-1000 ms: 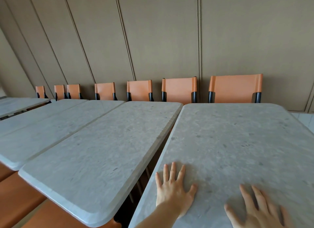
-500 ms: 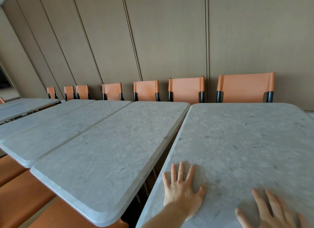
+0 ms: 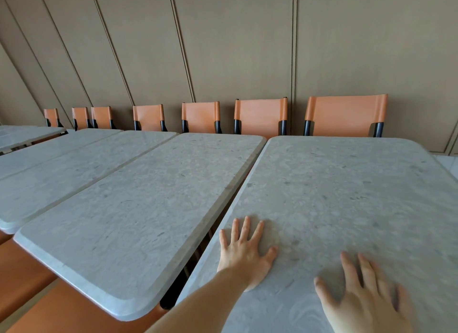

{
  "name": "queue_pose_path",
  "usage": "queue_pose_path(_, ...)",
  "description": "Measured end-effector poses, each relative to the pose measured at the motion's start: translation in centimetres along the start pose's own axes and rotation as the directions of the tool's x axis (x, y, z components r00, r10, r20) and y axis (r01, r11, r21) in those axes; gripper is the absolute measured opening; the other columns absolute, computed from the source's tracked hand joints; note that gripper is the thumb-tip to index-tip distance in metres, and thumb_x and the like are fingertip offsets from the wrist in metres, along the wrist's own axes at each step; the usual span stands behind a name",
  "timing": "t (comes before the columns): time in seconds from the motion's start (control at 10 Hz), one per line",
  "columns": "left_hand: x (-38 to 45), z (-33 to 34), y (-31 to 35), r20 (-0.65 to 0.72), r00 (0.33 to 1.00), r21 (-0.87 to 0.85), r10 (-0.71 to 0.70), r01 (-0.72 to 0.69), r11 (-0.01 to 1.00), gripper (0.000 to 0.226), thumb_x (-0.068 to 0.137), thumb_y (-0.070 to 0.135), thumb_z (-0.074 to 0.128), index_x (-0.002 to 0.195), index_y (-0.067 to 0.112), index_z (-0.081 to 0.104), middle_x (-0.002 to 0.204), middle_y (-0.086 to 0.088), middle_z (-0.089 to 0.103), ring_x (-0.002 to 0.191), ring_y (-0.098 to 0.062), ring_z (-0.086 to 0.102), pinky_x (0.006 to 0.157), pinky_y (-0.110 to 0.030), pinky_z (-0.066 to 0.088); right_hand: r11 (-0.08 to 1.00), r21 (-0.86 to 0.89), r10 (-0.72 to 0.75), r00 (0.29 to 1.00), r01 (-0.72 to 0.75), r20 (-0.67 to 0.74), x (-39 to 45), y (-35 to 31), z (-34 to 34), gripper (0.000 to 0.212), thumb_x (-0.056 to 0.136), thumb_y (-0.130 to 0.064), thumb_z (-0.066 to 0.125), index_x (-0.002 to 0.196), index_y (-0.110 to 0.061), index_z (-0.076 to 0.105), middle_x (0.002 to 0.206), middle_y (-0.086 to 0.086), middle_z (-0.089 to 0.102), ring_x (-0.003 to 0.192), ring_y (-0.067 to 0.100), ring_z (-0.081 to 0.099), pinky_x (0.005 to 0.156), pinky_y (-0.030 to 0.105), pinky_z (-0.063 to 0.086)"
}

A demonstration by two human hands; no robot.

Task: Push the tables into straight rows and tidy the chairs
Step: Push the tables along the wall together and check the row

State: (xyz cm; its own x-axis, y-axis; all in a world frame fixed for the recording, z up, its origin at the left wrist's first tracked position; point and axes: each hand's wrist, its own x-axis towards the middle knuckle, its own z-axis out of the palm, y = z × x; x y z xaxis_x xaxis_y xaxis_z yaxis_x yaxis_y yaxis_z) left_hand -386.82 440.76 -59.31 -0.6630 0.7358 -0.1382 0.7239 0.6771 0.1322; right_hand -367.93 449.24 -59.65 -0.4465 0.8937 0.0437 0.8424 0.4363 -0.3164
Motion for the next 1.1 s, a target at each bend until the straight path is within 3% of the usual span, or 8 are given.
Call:
queue_pose_path(0.1,0.2,0.0,0.0,-0.002,1.0,0.001,0.001,-0.001,1.0,0.072,0.098,0.07,0.014,0.159,0.041,-0.01,0.167,0.006,-0.021,0.152,-0.02,-0.028,0.121,-0.055,-0.017,1.0,0.001,-0.01,0.999,0.01,-0.04,0.0,0.0,-0.2,0.085,0.084,-0.082,0.018,0.156,-0.043,-0.003,0.168,-0.013,-0.005,0.154,0.005,-0.002,0.125,0.042,0.002)
queue_pose_path(0.4,1.2,-0.2,-0.5,0.002,1.0,0.01,0.013,-0.013,1.0,0.072,0.098,0.071,0.014,0.159,0.04,-0.009,0.168,0.006,-0.02,0.152,-0.02,-0.027,0.122,-0.056,-0.015,0.977,0.198,-0.079,0.997,0.079,-0.011,1.5,-0.7,-0.8,0.083,0.085,-0.081,0.02,0.156,-0.044,-0.001,0.168,-0.013,-0.005,0.154,0.006,-0.001,0.124,0.043,0.001)
queue_pose_path(0.7,3.1,-0.4,-1.7,-0.005,0.999,0.019,0.034,-0.034,0.999,0.071,0.098,0.071,0.014,0.159,0.042,-0.008,0.168,0.008,-0.017,0.153,-0.019,-0.024,0.123,-0.055,-0.013,0.999,0.048,-0.006,0.996,0.01,-0.091,0.3,-2.0,0.1,0.082,0.087,-0.078,0.02,0.158,-0.04,0.003,0.168,-0.009,0.001,0.154,0.008,-0.001,0.124,0.045,0.003)
queue_pose_path(0.9,3.7,-0.3,-1.9,-0.014,0.998,0.021,0.054,-0.054,0.998,0.072,0.098,0.072,0.013,0.159,0.041,-0.007,0.169,0.007,-0.017,0.154,-0.02,-0.023,0.123,-0.056,-0.011,1.0,0.005,-0.001,0.998,0.001,-0.07,0.4,-2.0,0.5,0.08,0.088,-0.076,0.023,0.157,-0.038,0.009,0.168,-0.006,0.007,0.154,0.011,0.003,0.124,0.046,0.004)
queue_pose_path(1.0,3.4,-0.3,-2.0,-0.032,0.997,-0.016,0.068,-0.069,0.997,0.071,0.099,0.069,0.017,0.161,0.039,0.002,0.17,0.006,-0.011,0.155,-0.021,-0.019,0.123,-0.055,-0.011,1.0,0.026,-0.013,0.995,0.015,-0.097,0.3,-1.8,0.8,0.076,0.087,-0.069,0.046,0.152,-0.031,0.033,0.163,0.002,0.026,0.151,0.016,0.023,0.122,0.048,0.015)
queue_pose_path(1.1,2.3,-0.4,-2.4,-0.2,0.975,-0.186,0.098,-0.136,0.973,0.052,0.105,0.05,0.033,0.153,0.031,0.039,0.169,0.004,0.015,0.156,-0.022,0.008,0.126,-0.044,0.005,0.977,0.193,-0.04,0.968,0.09,-0.247,-0.9,-1.1,1.2,0.06,0.073,-0.032,0.079,0.129,-0.018,0.062,0.147,0.016,0.043,0.133,0.034,0.047,0.103,0.052,0.047)
